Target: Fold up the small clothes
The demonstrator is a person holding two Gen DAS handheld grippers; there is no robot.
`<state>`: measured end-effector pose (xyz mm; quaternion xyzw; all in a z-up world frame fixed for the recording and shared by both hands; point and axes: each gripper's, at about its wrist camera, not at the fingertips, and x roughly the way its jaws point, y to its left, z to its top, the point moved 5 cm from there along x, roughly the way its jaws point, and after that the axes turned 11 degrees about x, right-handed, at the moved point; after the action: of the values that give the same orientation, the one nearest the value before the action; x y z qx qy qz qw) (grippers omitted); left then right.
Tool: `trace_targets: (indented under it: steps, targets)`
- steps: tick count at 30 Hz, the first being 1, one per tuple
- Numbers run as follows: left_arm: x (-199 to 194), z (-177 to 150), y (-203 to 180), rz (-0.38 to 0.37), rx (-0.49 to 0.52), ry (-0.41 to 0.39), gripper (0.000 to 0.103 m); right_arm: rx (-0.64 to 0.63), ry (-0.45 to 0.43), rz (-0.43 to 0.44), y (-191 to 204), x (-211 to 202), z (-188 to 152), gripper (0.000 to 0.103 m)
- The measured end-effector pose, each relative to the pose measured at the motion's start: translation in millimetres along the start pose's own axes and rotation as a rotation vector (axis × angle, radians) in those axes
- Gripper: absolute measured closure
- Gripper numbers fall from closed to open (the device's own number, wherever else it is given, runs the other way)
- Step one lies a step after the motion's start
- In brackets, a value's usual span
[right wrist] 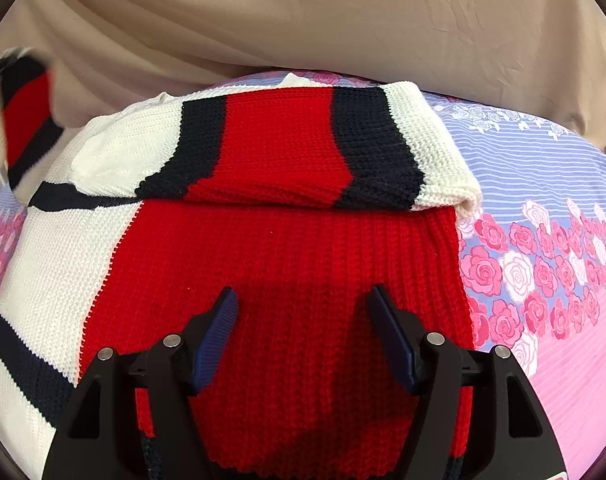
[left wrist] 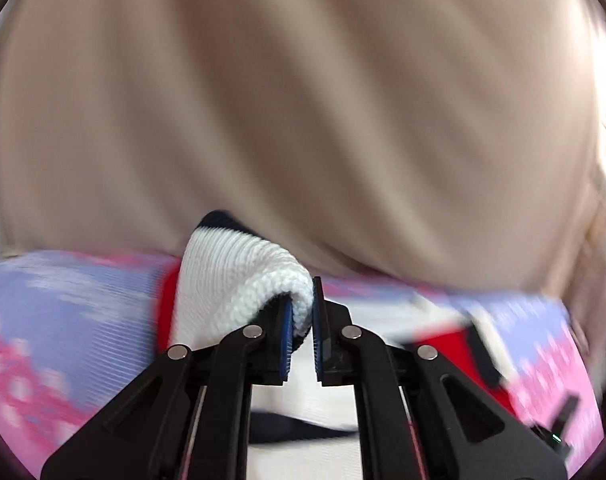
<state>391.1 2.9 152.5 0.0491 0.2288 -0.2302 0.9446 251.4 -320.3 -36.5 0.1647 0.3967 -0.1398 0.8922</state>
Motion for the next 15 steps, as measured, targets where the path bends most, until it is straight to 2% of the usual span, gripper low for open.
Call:
trace_targets:
  steps: [3, 6, 7, 8, 9, 10, 11, 13, 15]
  targets:
    - [51, -40, -77, -0.09, 0.047, 0.143, 0.092, 0.011, 0.002, 0.016, -1, 1, 1, 0.036]
    - [105, -99, -121, -0.122, 0.035, 0.305, 0.091, 0.016, 0.005, 0.033, -1, 1, 1, 0.034]
    - [108, -112, -130, -0.125, 0.023, 0.324, 0.09, 0.017, 0.007, 0.041, -1, 1, 2, 0.034]
    - [104, -118, -133, -0.124, 0.018, 0.298, 0.09, 0.017, 0.007, 0.048, -1, 1, 2, 0.032]
    - [95, -117, -131, -0.112, 0.033, 0.253, 0.085, 0.019, 0.007, 0.059, -1, 1, 2, 0.032]
    - [90, -113, -126, -0.099, 0.046, 0.235, 0.07, 0.021, 0.006, 0.069, -1, 0, 2, 0.031]
    - [81, -109, -120, -0.092, 0.046, 0.213, 0.061, 0.026, 0.005, 0.08, -2, 0, 3, 0.031]
    - [56, -98, -97, -0.089, 0.011, 0.14, 0.033, 0.044, -0.017, 0.095, -5, -5, 4, 0.031]
    - [28, -94, -67, -0.035, -0.024, 0.094, 0.022, 0.046, -0.072, 0.088, -6, -15, 6, 0.03]
